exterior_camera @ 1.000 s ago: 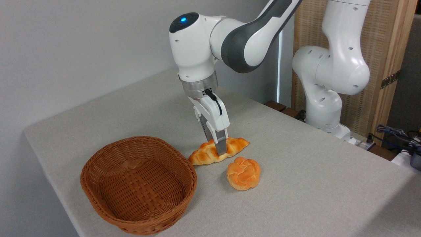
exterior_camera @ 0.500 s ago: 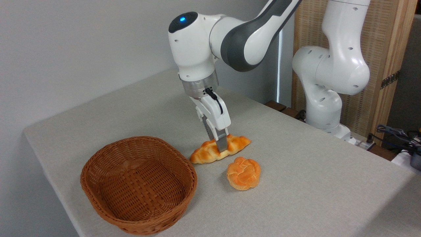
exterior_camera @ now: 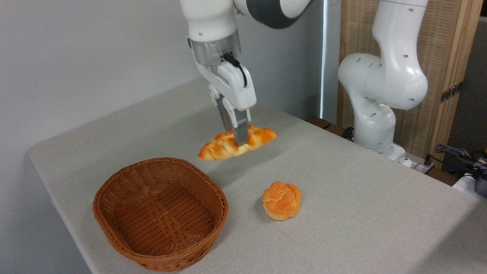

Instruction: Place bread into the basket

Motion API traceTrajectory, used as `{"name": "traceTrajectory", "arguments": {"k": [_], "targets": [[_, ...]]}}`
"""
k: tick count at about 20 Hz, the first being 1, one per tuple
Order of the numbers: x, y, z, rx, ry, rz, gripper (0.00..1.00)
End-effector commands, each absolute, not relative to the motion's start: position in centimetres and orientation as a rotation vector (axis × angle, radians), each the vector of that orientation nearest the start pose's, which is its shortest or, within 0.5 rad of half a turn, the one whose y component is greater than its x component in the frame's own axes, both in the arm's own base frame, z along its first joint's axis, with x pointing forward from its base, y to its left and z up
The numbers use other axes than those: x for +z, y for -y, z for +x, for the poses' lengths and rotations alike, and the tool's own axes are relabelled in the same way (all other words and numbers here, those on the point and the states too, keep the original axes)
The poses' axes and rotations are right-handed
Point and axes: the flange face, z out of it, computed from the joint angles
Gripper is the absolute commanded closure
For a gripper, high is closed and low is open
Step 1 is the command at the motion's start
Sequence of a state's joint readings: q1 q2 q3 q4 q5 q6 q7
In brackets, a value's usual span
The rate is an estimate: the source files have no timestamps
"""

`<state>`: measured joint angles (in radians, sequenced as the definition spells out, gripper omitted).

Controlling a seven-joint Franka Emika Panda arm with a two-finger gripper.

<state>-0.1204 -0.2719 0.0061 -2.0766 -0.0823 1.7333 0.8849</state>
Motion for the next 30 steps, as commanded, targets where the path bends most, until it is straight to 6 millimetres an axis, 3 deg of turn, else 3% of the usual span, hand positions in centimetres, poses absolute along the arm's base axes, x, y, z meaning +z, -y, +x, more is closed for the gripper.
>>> {"name": "traceTrajectory", "arguments": {"k": [1, 4, 10, 11, 14, 15, 27, 30], "targets": [[54.9, 7.1, 50.6, -0.027, -1.524, -2.933, 0.56], [54.1, 7.5, 53.9, -0.239, -1.458, -2.938, 0.56], [52.4, 7.5, 57.4, -0.463, -1.385, -2.883, 0.52], [51.8, 7.5, 57.7, -0.458, -1.388, -2.878, 0.44], [51.3, 7.8, 58.3, -0.493, -1.378, -2.857, 0.07], [51.0, 7.9, 58.4, -0.487, -1.383, -2.855, 0.01], [51.0, 8.2, 58.4, -0.490, -1.338, -2.886, 0.00], [51.7, 7.6, 58.1, -0.454, -1.364, -2.818, 0.00]]}}
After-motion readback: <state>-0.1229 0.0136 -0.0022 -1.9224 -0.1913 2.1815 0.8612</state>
